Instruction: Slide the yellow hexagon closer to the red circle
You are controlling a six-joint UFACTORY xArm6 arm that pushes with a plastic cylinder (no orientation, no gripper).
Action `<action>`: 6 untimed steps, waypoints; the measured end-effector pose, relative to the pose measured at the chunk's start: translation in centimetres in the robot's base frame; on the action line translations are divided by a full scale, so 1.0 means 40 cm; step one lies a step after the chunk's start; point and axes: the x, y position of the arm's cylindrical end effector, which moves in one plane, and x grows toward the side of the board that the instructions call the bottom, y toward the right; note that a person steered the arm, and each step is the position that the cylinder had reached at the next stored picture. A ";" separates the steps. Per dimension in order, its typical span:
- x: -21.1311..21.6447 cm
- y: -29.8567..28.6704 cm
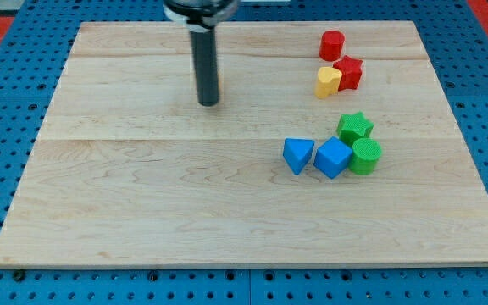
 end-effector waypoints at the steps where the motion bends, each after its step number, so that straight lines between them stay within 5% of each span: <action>1: -0.047 0.016; 3: -0.129 -0.112; 6: -0.174 0.277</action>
